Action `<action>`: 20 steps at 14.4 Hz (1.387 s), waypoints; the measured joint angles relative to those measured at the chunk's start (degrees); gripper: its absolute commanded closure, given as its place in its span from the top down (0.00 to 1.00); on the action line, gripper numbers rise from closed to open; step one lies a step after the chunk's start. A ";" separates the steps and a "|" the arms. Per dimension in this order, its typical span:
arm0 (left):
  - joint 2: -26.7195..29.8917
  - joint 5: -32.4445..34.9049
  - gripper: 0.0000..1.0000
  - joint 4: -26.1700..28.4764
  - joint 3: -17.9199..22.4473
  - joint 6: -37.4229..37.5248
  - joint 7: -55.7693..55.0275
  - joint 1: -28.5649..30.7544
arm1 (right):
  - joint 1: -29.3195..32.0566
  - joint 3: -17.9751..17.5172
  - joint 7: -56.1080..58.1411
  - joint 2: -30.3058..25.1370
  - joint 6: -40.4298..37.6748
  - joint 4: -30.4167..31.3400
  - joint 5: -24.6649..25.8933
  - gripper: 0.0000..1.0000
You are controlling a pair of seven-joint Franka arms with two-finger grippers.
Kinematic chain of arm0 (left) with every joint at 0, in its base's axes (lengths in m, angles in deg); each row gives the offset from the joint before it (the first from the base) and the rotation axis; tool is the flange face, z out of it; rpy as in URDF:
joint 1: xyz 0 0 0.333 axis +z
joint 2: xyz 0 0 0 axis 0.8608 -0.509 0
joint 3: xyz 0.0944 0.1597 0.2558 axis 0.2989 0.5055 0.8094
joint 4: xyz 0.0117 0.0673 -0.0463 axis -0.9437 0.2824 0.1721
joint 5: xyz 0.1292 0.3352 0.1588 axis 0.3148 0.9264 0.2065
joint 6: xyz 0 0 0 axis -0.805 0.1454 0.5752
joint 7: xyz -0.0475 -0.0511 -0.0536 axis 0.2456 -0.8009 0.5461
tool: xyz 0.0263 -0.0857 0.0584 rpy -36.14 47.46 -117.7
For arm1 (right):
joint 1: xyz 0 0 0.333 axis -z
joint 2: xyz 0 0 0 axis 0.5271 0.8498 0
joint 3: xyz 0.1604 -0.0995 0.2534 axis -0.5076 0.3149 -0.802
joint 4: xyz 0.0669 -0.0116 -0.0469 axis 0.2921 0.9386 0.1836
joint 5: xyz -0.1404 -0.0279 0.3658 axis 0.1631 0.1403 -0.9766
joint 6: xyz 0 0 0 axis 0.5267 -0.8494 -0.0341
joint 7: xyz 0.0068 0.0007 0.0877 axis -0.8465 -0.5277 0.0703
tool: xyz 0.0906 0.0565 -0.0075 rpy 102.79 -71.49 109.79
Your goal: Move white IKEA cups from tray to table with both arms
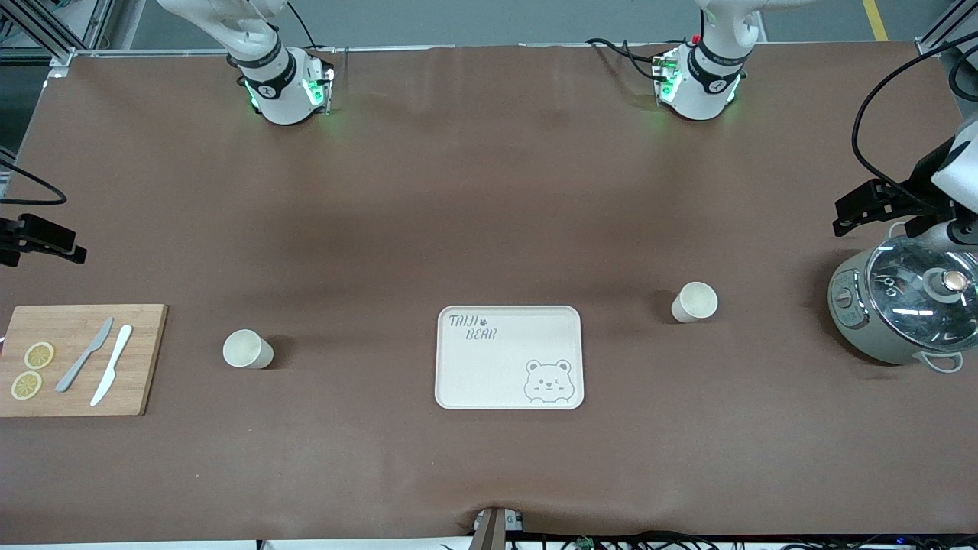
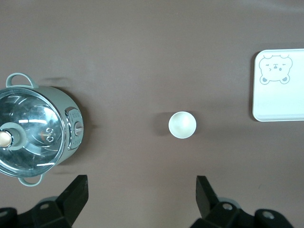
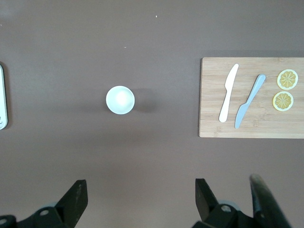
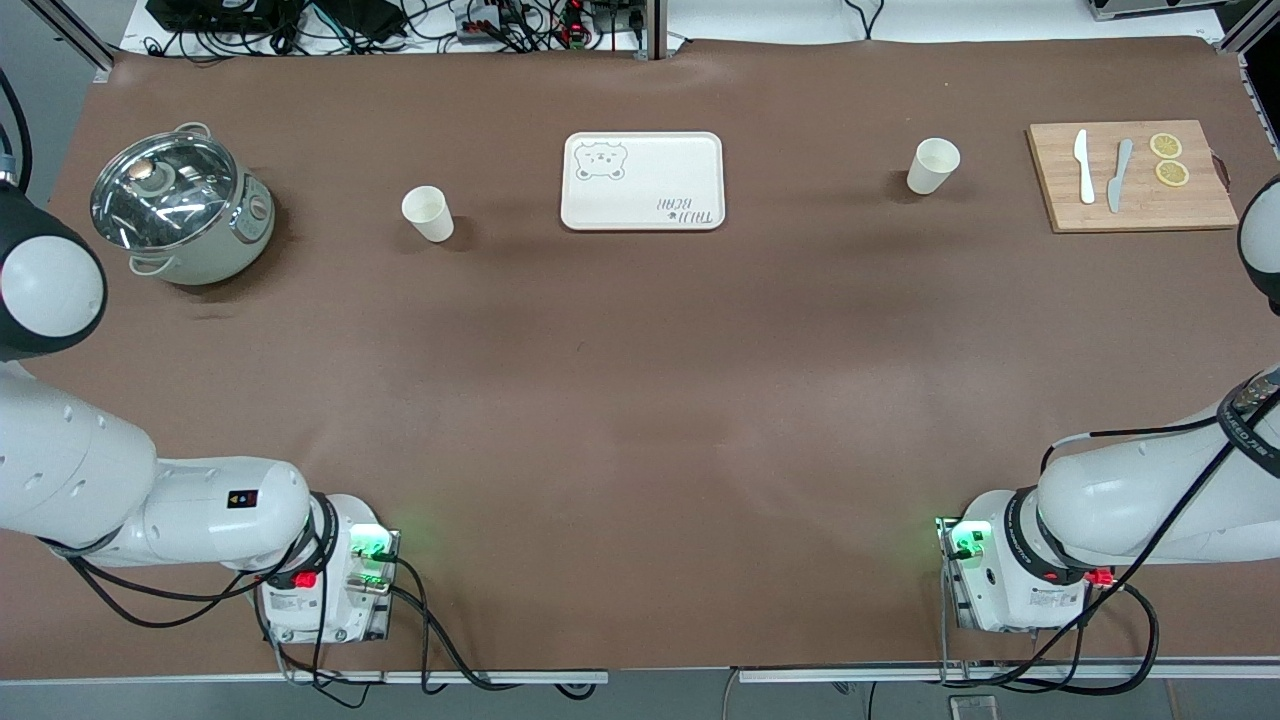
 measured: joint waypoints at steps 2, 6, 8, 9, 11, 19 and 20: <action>0.00 0.00 1.00 0.00 0.02 0.00 1.24 0.17 | 0.00 0.00 0.00 0.00 0.00 0.00 0.00 1.00; -0.05 0.00 1.00 0.01 0.06 0.00 3.34 0.79 | 0.00 -0.01 0.00 0.00 0.00 0.00 0.00 1.00; -0.30 0.00 1.00 0.02 0.06 0.00 3.55 0.91 | 0.00 -0.01 0.00 0.00 0.00 0.00 0.00 1.00; -0.43 0.00 1.00 0.02 0.05 0.00 3.56 0.89 | 0.00 -0.01 0.00 0.00 0.00 0.00 0.00 1.00; -0.55 0.00 1.00 0.02 0.03 0.00 3.61 0.85 | 0.00 -0.01 0.00 0.00 0.00 0.00 0.00 1.00; -0.75 0.00 1.00 0.02 0.04 0.00 3.61 0.86 | 0.00 -0.01 0.00 0.00 0.00 0.00 0.00 1.00; -0.78 0.00 1.00 0.02 0.04 0.00 3.61 0.86 | 0.00 -0.01 0.00 0.00 0.00 0.00 0.00 1.00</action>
